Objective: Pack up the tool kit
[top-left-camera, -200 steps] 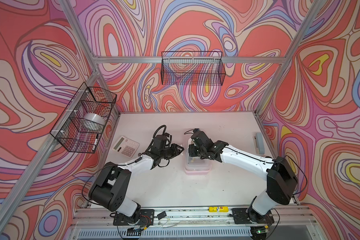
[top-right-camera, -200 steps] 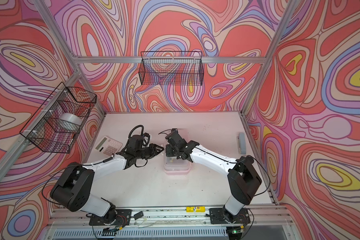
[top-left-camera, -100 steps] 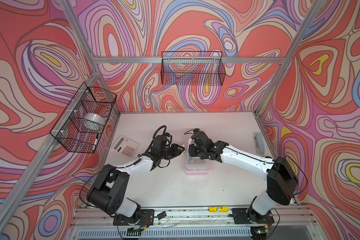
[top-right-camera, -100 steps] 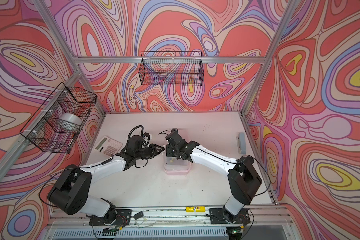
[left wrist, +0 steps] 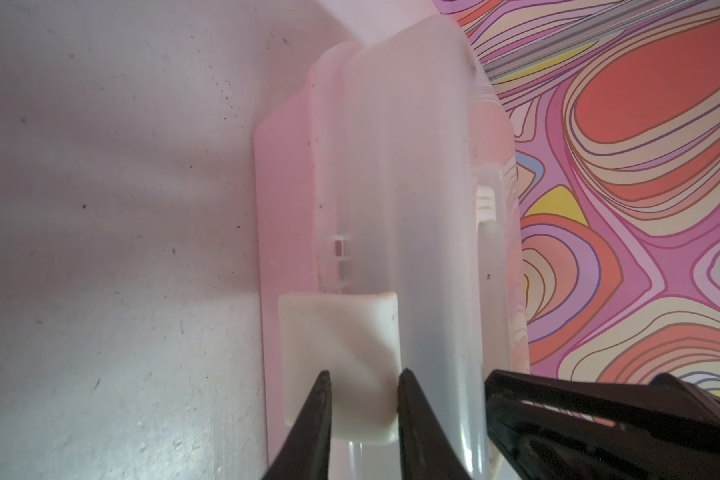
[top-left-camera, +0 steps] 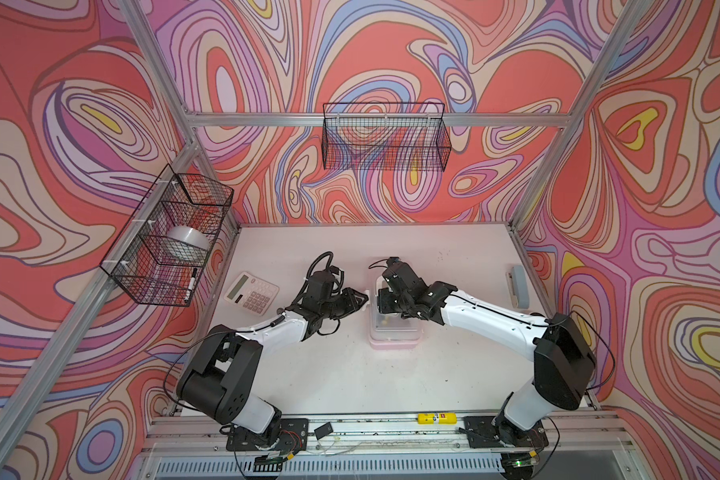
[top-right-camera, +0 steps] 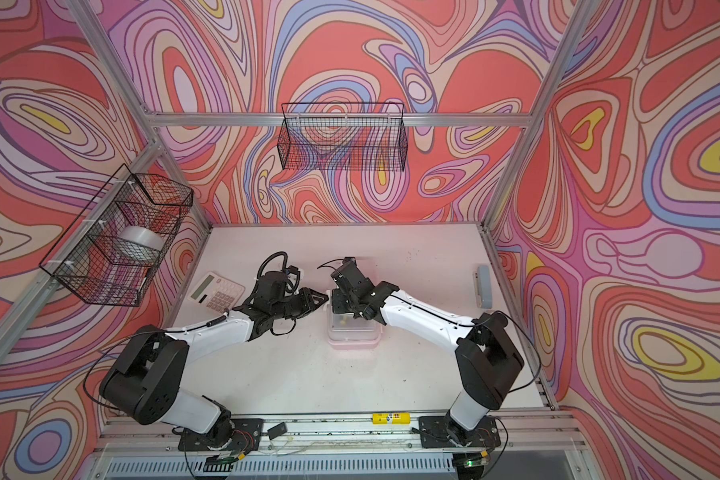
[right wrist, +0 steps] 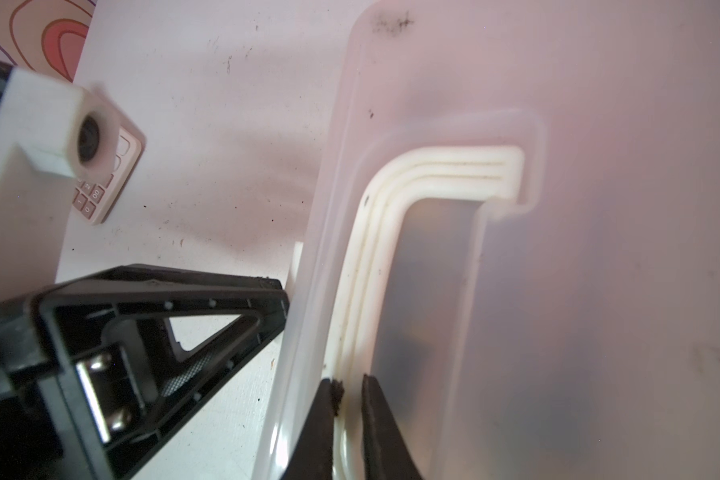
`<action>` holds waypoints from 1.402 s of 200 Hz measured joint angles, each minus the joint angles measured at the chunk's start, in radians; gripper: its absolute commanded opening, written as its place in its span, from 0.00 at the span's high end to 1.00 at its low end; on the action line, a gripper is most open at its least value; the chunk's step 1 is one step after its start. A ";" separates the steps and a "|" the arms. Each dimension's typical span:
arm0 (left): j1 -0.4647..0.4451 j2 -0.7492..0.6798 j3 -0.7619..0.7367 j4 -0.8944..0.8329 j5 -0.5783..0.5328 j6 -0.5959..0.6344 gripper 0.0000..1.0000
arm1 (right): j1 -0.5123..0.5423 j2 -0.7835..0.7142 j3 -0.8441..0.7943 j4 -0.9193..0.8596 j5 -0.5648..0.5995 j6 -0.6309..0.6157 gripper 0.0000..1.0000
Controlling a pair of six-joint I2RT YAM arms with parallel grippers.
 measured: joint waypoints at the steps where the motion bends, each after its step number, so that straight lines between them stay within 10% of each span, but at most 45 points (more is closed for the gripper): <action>1: 0.000 0.001 0.000 0.001 -0.001 0.000 0.73 | 0.000 0.000 0.000 0.000 0.000 0.000 0.87; 280: 0.000 0.155 -0.187 0.529 0.007 -0.201 0.62 | -0.008 0.010 -0.010 0.039 0.002 0.011 0.89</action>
